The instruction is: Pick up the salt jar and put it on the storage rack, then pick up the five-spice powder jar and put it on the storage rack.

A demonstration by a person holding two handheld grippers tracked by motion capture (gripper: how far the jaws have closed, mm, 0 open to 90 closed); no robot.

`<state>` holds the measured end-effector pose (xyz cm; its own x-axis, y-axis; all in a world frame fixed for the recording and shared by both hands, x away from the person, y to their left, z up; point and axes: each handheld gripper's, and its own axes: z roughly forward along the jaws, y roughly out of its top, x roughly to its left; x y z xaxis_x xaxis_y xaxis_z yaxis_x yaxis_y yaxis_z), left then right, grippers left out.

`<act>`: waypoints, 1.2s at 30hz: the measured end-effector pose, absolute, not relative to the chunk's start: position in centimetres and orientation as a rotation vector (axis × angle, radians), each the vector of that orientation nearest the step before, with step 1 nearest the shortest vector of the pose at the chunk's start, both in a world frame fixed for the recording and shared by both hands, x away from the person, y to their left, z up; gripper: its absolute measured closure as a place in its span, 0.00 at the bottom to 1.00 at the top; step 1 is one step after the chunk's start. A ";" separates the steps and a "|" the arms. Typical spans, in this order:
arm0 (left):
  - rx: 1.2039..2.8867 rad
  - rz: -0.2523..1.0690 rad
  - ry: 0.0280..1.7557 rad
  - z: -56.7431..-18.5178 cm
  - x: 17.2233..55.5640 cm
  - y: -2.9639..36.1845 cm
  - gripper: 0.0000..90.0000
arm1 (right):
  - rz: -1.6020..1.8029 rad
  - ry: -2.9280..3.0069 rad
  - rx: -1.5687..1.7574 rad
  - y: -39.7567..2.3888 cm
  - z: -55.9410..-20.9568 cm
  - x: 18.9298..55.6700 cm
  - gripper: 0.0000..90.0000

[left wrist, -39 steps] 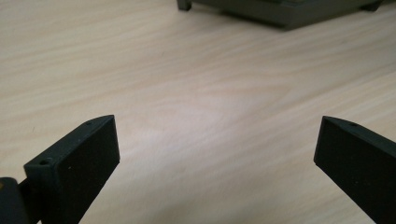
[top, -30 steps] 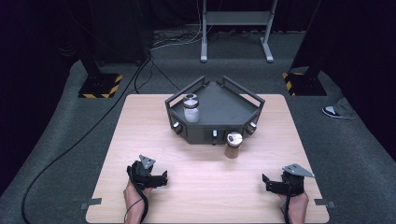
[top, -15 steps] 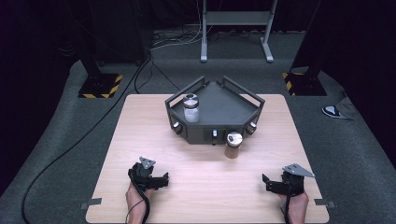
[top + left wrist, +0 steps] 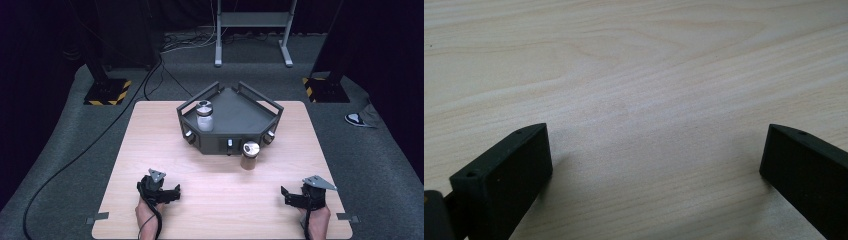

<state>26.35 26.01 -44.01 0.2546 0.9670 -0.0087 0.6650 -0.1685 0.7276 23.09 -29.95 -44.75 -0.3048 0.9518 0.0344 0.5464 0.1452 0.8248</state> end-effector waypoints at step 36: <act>1.923 0.629 1.466 -44.0 26.3 26.0 0.00 | 0.892 1.967 1.447 -27.5 -42.8 24.9 0.00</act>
